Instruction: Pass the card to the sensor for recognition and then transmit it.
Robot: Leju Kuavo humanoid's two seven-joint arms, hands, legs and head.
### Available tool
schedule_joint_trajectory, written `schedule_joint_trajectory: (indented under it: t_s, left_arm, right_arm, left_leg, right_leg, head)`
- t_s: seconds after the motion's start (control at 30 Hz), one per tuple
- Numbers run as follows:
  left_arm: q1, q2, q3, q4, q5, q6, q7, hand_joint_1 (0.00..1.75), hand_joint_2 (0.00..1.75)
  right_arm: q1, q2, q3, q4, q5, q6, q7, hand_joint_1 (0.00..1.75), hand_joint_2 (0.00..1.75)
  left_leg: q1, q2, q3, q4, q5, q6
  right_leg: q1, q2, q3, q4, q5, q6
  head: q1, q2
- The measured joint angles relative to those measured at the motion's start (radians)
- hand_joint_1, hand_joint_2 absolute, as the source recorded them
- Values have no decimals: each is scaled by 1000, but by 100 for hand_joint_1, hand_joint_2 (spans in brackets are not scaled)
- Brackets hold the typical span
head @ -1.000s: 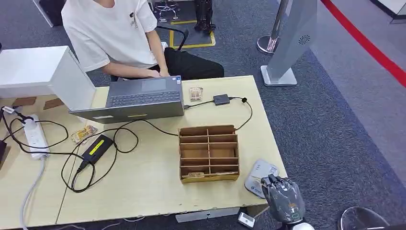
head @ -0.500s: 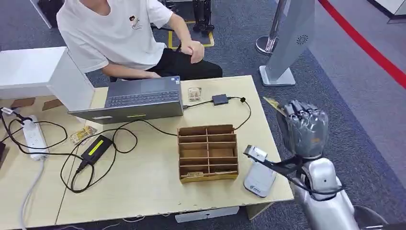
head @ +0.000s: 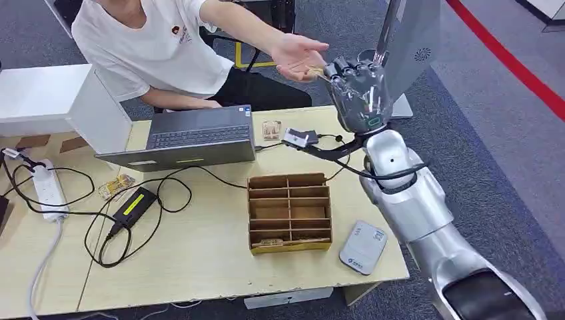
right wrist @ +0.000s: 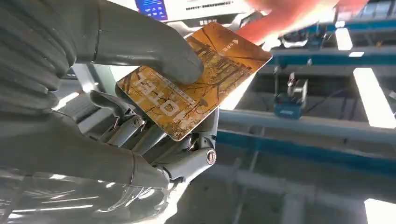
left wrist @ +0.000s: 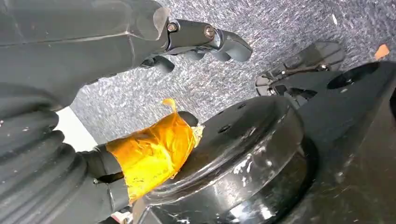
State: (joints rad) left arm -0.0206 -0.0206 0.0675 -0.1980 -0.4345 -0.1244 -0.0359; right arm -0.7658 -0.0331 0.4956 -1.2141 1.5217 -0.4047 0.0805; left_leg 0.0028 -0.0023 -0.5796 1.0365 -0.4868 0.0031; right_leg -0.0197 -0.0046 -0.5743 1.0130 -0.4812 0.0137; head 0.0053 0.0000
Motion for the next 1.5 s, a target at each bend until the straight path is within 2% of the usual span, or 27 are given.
schedule_joint_trajectory:
  t_s: [0.17, 0.2, 0.4, 0.7, 0.8, 1.03, 1.33, 1.5]
  left_arm:
    - [0, 2, -3, 0, -5, -14, 2, 0, 175]
    - [0, 2, -3, 0, -5, -20, 6, 0, 175]
    - [0, 3, -3, 0, 4, -73, 23, 0, 175]
    - [1, 3, -3, 0, 16, -48, 23, 0, 175]
    - [3, 2, -2, 0, 24, -42, 24, 0, 175]
    - [7, -1, 16, 0, 52, -24, 35, 0, 175]
    - [14, -14, 69, 0, 94, 2, 54, 0, 175]
    - [17, -21, 94, 0, 109, 14, 60, 0, 175]
  right_arm:
    - [-56, 53, 50, 102, 0, -2, 19, 175, 175]
    - [-58, 58, 57, 111, -2, -3, 20, 0, 175]
    - [-60, 78, 89, 146, -6, -9, 22, 0, 175]
    - [-41, 73, 101, 151, -8, -35, 24, 0, 175]
    - [2, 53, 99, 106, -29, -52, 15, 0, 175]
    - [212, -21, 60, -101, -64, -103, -27, 0, 175]
    - [580, -120, -25, -431, -90, -216, -79, 0, 175]
    - [774, -152, -57, -574, -98, -240, -109, 0, 175]
  left_leg:
    - [0, 0, 0, 0, 0, 0]
    - [0, 0, 0, 0, 0, 0]
    - [0, -2, -2, 0, 0, 0]
    - [0, -2, -2, 0, 0, 0]
    - [0, -2, -1, 0, 0, 0]
    - [0, -2, -2, 0, -1, 0]
    - [0, -2, -2, 0, -4, 0]
    - [0, -2, -3, 0, -5, 0]
  right_leg:
    - [0, 0, 0, 0, 0, 0]
    - [0, 0, 0, 0, 0, 0]
    - [0, -2, -1, -1, 0, 0]
    - [0, -2, -2, -1, 0, 0]
    - [0, -2, -2, -1, 0, 0]
    - [0, -2, -2, -2, 0, 0]
    - [0, -2, -3, -3, -2, 1]
    - [0, -2, -2, -2, -4, 1]
  head:
    - [0, 0]
    - [0, 0]
    - [0, 0]
    - [0, 0]
    - [0, 0]
    - [0, 0]
    - [0, 0]
    - [0, 0]
